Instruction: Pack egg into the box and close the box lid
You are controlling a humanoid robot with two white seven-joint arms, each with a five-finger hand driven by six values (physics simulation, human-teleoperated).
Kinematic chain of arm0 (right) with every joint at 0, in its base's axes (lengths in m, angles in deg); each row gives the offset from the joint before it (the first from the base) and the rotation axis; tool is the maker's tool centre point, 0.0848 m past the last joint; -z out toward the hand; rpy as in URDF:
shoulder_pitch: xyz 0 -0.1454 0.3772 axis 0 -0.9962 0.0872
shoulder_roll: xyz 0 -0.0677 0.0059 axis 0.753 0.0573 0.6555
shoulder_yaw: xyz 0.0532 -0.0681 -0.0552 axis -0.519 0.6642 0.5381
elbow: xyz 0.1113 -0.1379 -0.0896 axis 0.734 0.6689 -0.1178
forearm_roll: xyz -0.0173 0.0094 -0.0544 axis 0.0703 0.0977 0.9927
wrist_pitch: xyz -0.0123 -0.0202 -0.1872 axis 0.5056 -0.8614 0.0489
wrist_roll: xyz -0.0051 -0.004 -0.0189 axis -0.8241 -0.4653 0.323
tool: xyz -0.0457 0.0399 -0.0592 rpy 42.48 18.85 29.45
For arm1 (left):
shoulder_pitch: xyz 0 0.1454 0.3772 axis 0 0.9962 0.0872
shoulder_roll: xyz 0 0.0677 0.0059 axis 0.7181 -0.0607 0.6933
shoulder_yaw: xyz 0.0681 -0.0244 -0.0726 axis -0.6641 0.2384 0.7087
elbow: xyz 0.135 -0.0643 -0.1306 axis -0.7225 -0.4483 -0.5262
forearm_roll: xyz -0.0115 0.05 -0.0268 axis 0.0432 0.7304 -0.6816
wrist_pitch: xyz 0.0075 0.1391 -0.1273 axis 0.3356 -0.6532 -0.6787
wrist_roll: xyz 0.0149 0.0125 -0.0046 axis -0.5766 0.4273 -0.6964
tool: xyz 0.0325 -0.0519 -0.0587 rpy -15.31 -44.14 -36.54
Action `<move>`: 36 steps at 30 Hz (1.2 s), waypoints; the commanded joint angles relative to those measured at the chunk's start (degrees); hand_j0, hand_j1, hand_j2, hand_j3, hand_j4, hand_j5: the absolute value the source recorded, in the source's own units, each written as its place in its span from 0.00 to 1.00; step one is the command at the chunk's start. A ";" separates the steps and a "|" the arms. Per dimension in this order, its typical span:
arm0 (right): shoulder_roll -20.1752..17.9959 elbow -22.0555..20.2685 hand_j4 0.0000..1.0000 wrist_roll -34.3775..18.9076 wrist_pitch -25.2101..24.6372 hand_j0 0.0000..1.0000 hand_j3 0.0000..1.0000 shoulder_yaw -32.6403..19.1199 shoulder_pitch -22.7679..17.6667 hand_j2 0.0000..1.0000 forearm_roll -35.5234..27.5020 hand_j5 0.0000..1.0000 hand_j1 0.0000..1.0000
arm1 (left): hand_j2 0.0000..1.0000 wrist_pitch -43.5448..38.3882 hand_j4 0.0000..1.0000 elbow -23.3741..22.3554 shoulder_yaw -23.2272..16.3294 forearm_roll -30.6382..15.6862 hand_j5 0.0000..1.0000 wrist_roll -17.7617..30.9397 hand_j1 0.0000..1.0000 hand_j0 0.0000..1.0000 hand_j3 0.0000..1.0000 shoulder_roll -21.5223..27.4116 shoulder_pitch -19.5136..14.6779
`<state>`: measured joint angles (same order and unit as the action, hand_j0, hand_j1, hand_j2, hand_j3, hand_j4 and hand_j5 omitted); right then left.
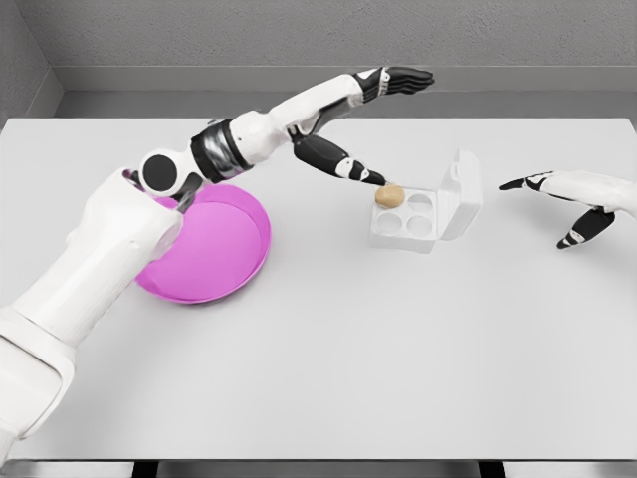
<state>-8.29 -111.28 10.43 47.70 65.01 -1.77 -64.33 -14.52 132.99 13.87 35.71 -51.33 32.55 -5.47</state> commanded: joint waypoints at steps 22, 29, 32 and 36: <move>0.17 -3.90 1.00 0.02 -0.14 1.00 1.00 3.17 0.70 1.00 -0.58 1.00 1.00 | 1.00 -0.11 1.00 11.46 -6.45 -1.67 1.00 -0.02 1.00 1.00 1.00 27.67 3.96; 0.26 -8.03 1.00 0.02 -0.14 1.00 1.00 3.08 0.88 1.00 -0.75 1.00 1.00 | 1.00 -0.11 1.00 12.25 -6.54 -1.58 1.00 -0.02 1.00 1.00 1.00 28.37 4.57; 0.26 -8.29 1.00 0.02 -0.14 1.00 1.00 3.08 0.79 1.00 -0.75 1.00 1.00 | 1.00 -0.11 1.00 12.25 -6.54 -1.49 1.00 -0.02 1.00 1.00 1.00 28.28 4.48; 0.26 -8.73 1.00 0.02 -0.14 1.00 1.00 3.08 1.23 1.00 -0.84 1.00 1.00 | 1.00 -0.11 1.00 12.25 -6.54 -1.49 1.00 -0.02 1.00 1.00 1.00 28.28 4.48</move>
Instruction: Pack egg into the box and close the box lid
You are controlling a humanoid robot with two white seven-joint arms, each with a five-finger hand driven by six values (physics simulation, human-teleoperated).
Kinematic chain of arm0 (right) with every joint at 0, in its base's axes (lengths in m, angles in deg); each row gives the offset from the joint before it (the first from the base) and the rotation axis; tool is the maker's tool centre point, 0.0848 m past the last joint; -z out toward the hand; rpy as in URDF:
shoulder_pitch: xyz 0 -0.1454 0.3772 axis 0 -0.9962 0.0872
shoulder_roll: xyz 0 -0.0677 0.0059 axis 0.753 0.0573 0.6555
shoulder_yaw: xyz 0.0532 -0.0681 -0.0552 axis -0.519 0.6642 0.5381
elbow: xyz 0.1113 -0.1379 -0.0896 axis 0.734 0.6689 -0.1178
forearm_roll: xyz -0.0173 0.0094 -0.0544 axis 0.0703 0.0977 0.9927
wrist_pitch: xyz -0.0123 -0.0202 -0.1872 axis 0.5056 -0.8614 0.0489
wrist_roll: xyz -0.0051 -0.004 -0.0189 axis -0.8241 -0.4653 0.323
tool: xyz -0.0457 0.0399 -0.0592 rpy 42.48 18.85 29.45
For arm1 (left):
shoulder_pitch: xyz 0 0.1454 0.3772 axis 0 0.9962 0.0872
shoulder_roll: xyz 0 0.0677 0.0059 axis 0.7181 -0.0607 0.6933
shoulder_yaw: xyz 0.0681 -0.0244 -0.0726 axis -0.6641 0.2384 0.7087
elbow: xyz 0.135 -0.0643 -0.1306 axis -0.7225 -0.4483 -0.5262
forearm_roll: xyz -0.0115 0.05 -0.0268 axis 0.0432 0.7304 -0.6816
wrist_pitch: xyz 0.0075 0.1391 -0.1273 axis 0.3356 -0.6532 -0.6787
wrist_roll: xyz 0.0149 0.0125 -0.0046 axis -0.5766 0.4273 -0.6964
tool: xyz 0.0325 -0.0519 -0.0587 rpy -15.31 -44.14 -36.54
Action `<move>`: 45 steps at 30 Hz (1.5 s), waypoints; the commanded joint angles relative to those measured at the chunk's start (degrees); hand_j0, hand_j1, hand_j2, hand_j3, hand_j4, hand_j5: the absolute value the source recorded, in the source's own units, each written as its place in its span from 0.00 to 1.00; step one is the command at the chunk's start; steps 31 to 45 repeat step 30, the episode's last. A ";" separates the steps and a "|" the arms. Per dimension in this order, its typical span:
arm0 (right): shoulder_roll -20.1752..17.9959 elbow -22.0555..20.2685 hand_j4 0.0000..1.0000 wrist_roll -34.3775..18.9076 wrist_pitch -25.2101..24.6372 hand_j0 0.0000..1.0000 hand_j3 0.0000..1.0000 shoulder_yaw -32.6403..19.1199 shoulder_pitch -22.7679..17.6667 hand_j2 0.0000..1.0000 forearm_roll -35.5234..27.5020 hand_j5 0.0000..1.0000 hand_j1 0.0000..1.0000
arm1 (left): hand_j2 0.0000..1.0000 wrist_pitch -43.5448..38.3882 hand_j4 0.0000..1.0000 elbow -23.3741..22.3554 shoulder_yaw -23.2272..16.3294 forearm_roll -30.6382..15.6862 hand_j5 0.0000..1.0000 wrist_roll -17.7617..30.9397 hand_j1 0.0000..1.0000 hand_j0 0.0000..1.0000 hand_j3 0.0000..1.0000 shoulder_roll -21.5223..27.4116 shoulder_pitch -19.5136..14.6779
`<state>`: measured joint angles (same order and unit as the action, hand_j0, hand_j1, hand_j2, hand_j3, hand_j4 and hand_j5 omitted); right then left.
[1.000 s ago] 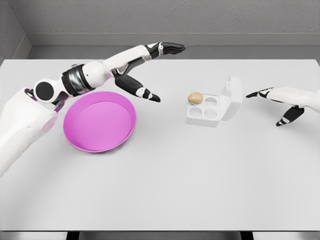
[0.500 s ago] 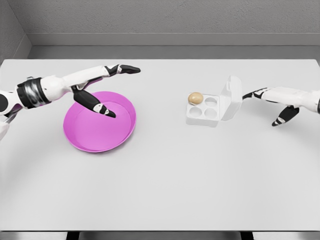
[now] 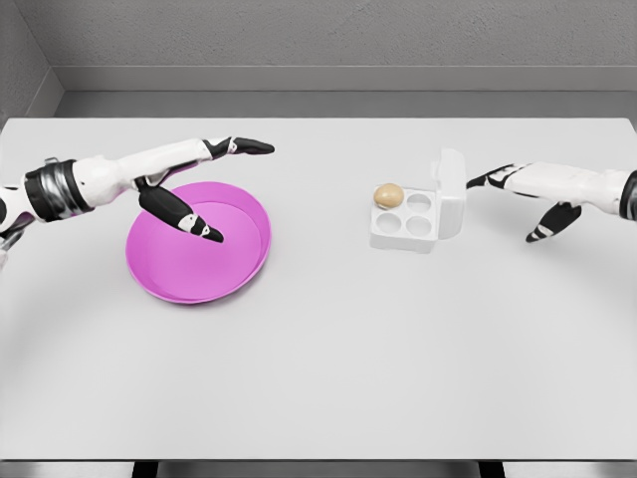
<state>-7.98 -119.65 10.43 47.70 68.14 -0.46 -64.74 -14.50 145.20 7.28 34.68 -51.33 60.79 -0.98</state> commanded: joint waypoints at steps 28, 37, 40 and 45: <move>0.83 -0.28 1.00 0.02 -0.15 1.00 1.00 -5.23 1.76 1.00 -0.43 1.00 1.00 | 1.00 -0.12 1.00 0.56 0.05 0.86 1.00 -0.01 1.00 1.00 1.00 0.21 0.26; 0.83 -0.02 1.00 0.02 -0.15 1.00 1.00 -5.23 1.76 1.00 -0.34 1.00 1.00 | 1.00 -0.12 1.00 0.56 0.14 0.95 1.00 -0.01 1.00 1.00 1.00 0.21 0.53; 0.83 -0.02 1.00 0.02 -0.15 1.00 1.00 -5.23 1.76 1.00 -0.34 1.00 1.00 | 1.00 -0.12 1.00 0.56 0.14 0.95 1.00 -0.01 1.00 1.00 1.00 0.21 0.53; 0.83 -0.02 1.00 0.02 -0.15 1.00 1.00 -5.23 1.76 1.00 -0.34 1.00 1.00 | 1.00 -0.12 1.00 0.56 0.14 0.95 1.00 -0.01 1.00 1.00 1.00 0.21 0.53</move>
